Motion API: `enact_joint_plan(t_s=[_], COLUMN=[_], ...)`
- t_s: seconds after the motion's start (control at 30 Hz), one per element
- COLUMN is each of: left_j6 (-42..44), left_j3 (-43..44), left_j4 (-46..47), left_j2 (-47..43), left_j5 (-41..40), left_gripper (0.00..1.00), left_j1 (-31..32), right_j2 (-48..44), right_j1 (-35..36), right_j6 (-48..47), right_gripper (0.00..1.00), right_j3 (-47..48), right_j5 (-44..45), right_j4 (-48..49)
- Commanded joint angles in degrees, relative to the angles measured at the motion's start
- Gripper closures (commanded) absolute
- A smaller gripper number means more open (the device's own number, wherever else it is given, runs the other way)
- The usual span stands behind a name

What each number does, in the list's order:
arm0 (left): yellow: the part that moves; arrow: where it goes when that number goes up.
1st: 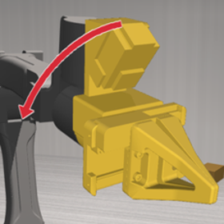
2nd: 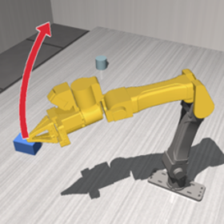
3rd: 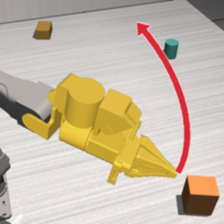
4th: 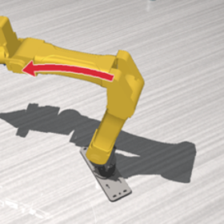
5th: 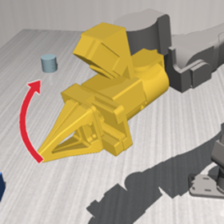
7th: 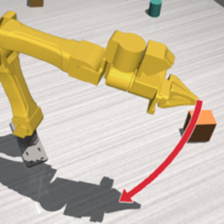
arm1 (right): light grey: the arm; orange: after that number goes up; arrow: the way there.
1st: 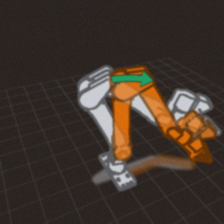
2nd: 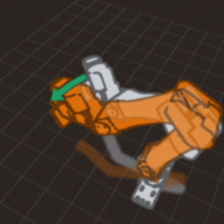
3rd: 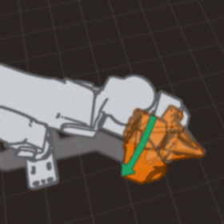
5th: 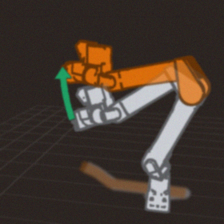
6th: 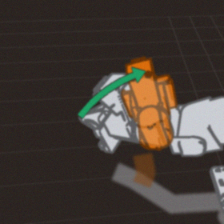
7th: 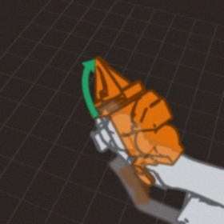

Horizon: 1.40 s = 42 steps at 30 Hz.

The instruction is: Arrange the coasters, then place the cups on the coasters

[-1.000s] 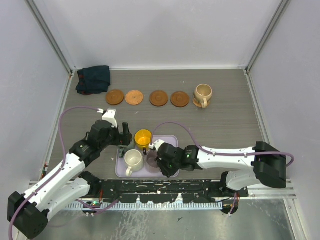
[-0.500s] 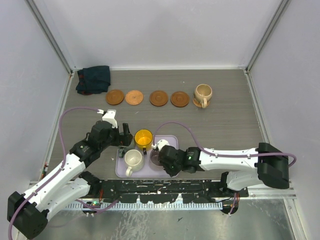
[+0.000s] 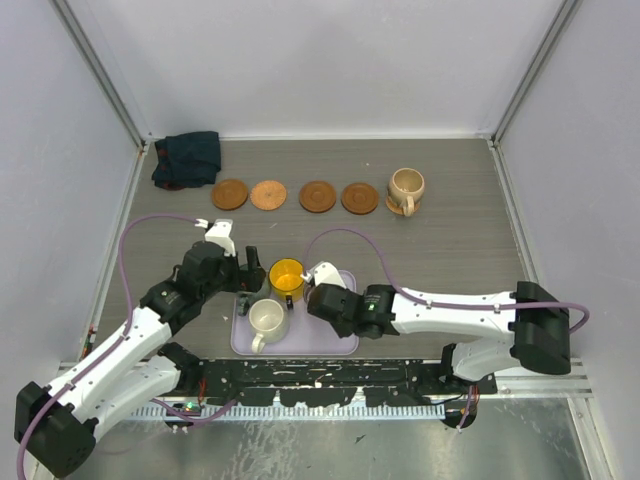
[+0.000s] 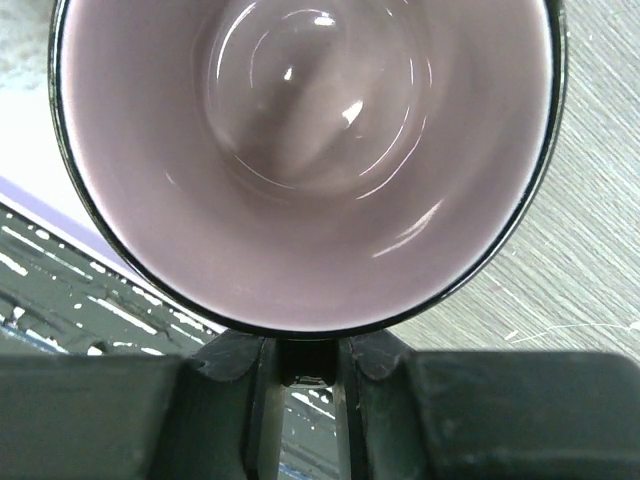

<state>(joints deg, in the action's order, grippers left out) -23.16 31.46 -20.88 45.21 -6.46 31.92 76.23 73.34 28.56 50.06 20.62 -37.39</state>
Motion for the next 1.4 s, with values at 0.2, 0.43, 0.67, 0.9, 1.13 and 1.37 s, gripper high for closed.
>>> enact_joint_plan(t_s=[0.2, 0.43, 0.67, 0.9, 1.13, 1.37], left_j6=[0.0, -0.3, -0.2, -0.2, -0.2, -0.2], left_j3=[0.4, 0.6, 0.5, 0.2, 0.2, 0.2], left_j4=[3.9, 3.8, 3.4, 3.4, 3.3, 3.5], left_j2=[0.8, 1.0, 1.0, 0.9, 1.0, 1.1], left_j5=[0.4, 1.0, 1.1, 1.1, 1.1, 1.1], left_gripper=[0.02, 0.02, 0.02, 0.02, 0.02, 0.02], left_j1=[0.3, 0.3, 0.4, 0.4, 0.4, 0.4], right_j2=[5.2, 6.1, 7.3, 8.5, 8.5, 9.0], right_j1=[0.0, -0.9, -1.3, -1.4, -1.8, -2.6], right_j6=[2.6, 2.7, 2.0, 2.9, 4.1, 4.3], right_gripper=[0.99, 0.85, 0.62, 0.56, 0.58, 0.70], right_j3=[3.9, 4.0, 3.8, 3.4, 1.9, 1.0], right_j5=[7.8, 7.3, 6.8, 7.6, 9.2, 9.6], right_j4=[1.1, 1.8, 4.5, 6.3, 7.8, 9.4])
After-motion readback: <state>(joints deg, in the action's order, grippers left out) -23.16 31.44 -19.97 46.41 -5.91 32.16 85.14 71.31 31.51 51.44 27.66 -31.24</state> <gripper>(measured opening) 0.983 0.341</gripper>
